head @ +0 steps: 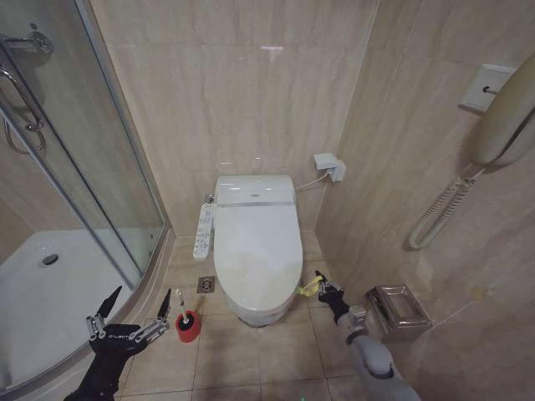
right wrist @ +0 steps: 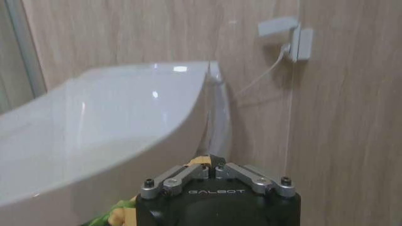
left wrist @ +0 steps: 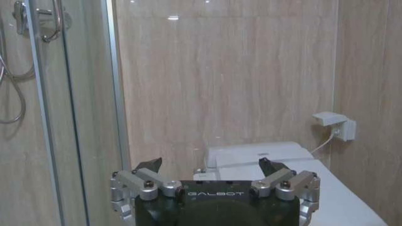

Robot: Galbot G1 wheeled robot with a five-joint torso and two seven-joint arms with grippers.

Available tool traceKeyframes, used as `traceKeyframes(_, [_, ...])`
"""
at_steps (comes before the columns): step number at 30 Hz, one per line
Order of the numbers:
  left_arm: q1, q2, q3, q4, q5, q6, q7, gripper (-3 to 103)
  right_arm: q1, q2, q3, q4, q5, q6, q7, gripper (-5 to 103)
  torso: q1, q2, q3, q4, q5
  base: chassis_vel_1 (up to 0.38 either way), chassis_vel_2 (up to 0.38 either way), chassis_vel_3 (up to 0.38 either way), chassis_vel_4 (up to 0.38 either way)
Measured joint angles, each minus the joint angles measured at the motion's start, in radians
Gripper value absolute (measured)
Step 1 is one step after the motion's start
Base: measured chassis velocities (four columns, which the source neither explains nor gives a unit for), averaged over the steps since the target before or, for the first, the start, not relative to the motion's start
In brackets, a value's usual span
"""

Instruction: Open the toilet lid, clean the toilet bowl with a toilet brush, close the toilet lid, and flush.

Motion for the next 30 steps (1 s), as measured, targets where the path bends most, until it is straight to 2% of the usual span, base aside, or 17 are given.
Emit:
traceKeyframes(11, [0.000, 0.000, 0.000, 0.000, 0.000, 0.000, 0.000, 100, -0.023, 0.000, 0.043, 0.189, 0.074, -0.065, 0.034, 1, 0.000, 0.000, 0.000, 0.0001, -0.0004, 0.000, 0.000, 0.000, 0.000])
traceKeyframes(20, [0.000, 0.000, 0.000, 0.000, 0.000, 0.000, 0.000, 100, 0.011, 0.030, 0.065, 0.289, 0.126, -0.131, 0.091, 1, 0.000, 0.000, 0.000, 0.0002, -0.0004, 0.000, 0.000, 0.000, 0.000])
traceKeyframes(30, [0.000, 0.000, 0.000, 0.000, 0.000, 0.000, 0.000, 100, 0.044, 0.016, 0.099, 0.371, 0.181, -0.185, 0.105, 1, 0.000, 0.000, 0.000, 0.0003, -0.0003, 0.000, 0.000, 0.000, 0.000])
